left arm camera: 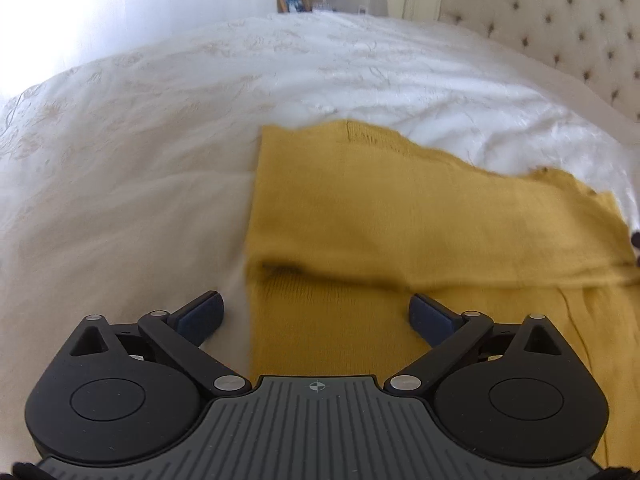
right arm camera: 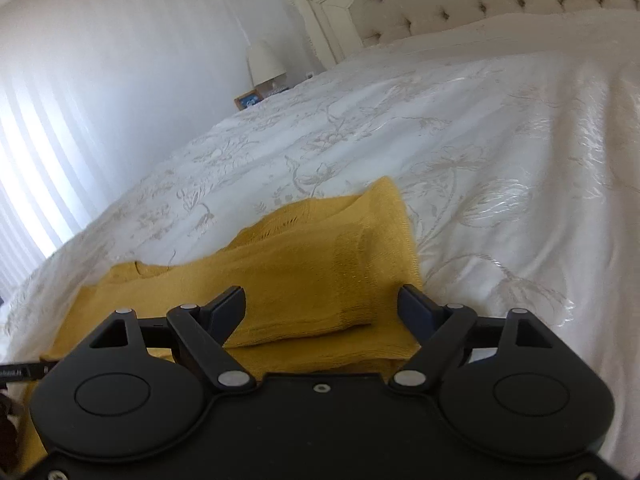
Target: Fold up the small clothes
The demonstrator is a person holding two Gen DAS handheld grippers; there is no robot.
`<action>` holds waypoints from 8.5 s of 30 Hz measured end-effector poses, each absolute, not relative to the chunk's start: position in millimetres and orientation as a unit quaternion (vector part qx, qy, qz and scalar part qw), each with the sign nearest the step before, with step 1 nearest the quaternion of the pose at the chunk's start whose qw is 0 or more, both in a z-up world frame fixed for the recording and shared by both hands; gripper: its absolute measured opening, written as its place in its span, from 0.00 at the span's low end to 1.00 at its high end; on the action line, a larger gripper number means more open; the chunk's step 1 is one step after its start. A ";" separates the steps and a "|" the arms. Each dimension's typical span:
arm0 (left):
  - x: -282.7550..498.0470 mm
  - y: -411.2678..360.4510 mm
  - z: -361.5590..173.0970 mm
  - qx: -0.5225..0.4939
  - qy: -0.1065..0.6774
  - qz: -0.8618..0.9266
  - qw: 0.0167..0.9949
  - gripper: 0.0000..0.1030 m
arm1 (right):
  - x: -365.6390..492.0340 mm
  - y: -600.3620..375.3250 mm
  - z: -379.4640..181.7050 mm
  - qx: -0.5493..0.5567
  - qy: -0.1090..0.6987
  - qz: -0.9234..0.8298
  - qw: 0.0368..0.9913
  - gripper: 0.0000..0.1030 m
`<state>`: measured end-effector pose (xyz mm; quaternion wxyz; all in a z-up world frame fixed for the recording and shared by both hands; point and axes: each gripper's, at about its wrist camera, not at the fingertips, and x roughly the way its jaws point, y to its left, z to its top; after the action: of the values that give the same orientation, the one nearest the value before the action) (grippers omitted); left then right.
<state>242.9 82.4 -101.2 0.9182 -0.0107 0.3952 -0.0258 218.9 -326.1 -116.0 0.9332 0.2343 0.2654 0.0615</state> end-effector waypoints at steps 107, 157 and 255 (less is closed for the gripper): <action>89.2 131.9 -28.8 -0.140 0.384 -0.160 0.899 0.06 | 82.4 -345.3 -73.1 0.308 0.523 0.207 0.767 0.70; 325.0 134.8 -62.7 -0.191 0.315 -0.068 0.927 0.40 | 280.4 -379.4 -116.6 0.466 0.275 0.046 0.840 0.44; 190.9 36.5 -114.6 0.076 0.374 -0.086 0.920 0.73 | 165.7 -312.5 -113.0 0.202 0.365 0.066 0.907 1.00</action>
<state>190.9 36.5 -114.6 0.9202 0.0762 0.3741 -0.0862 165.7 -312.5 -113.0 0.9065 0.2019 0.3649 0.0658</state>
